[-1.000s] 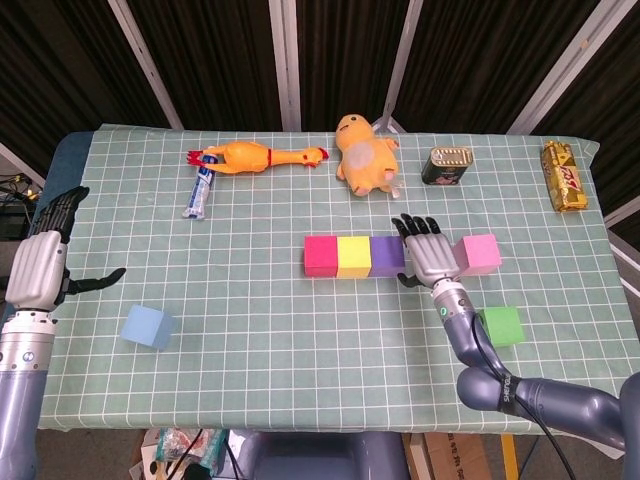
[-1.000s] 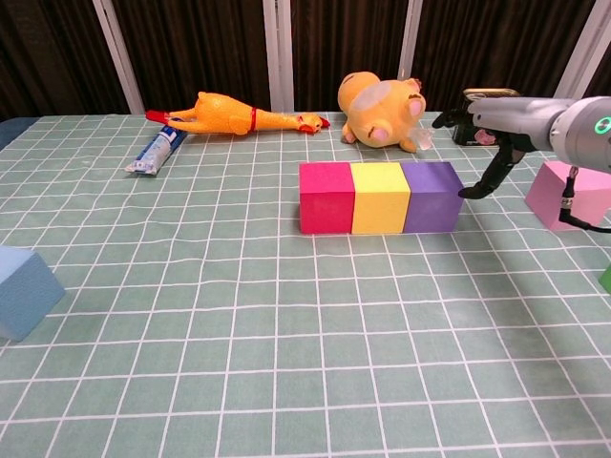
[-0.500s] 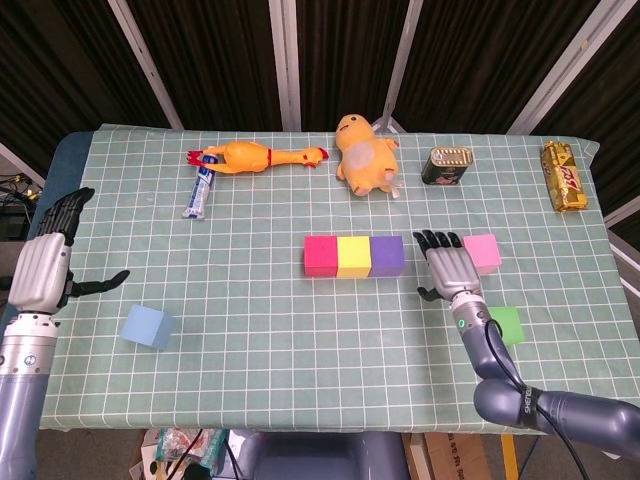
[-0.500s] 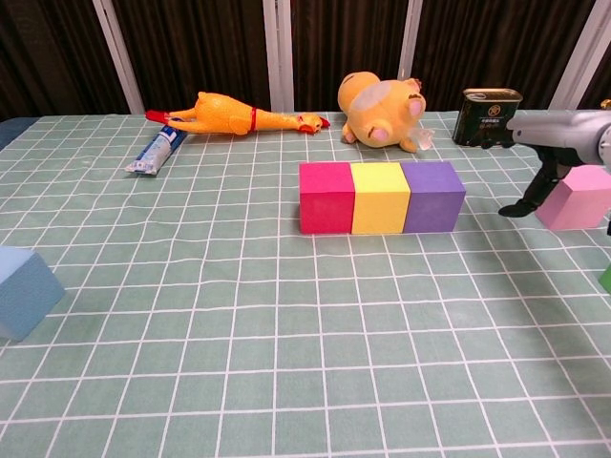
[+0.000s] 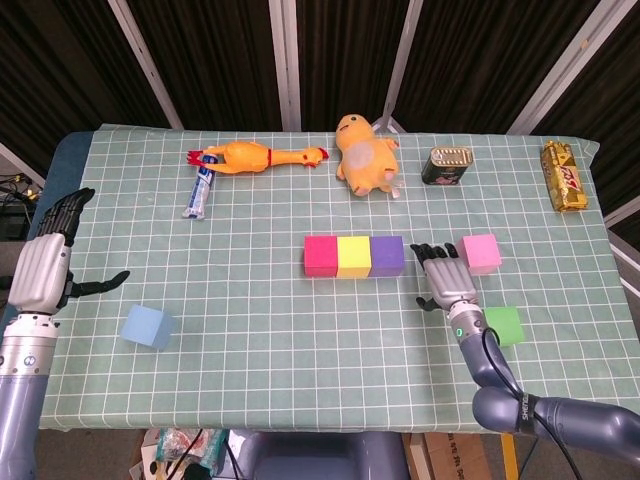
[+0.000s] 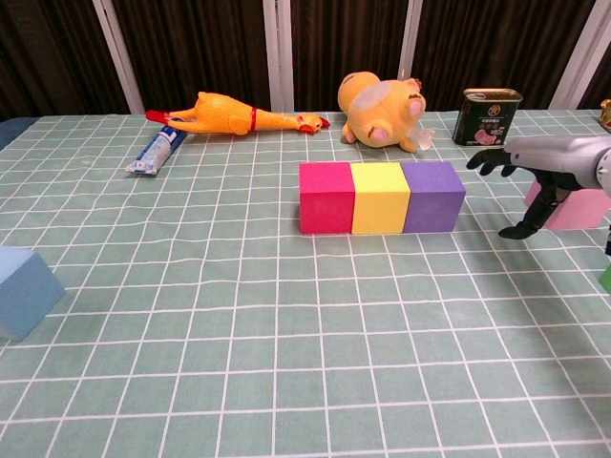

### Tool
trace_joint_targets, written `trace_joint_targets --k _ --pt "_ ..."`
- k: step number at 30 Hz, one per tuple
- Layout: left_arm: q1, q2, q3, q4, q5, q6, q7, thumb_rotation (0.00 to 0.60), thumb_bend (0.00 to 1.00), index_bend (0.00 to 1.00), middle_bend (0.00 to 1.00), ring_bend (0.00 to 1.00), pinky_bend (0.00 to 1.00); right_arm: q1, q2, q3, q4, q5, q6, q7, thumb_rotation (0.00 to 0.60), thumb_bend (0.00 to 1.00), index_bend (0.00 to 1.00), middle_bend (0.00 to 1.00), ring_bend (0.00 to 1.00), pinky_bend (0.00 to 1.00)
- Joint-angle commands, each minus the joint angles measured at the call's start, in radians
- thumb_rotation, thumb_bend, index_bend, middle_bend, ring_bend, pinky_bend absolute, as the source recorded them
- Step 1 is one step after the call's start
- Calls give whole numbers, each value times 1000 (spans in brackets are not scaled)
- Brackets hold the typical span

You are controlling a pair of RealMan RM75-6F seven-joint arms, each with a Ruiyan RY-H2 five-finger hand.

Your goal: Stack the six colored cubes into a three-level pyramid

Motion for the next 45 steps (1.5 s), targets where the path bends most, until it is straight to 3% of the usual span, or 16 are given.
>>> trace_joint_targets --k 1,45 --pt "-1 -1 0 0 -1 -1 0 600 68 0 37 3 52 -1 -6 -3 6 5 -4 -3 600 313 88 132 129 15" --pt "-3 1 -2 10 -11 -12 -10 600 68 0 37 3 52 27 -64 6 17 32 0 -63 600 313 89 131 130 15"
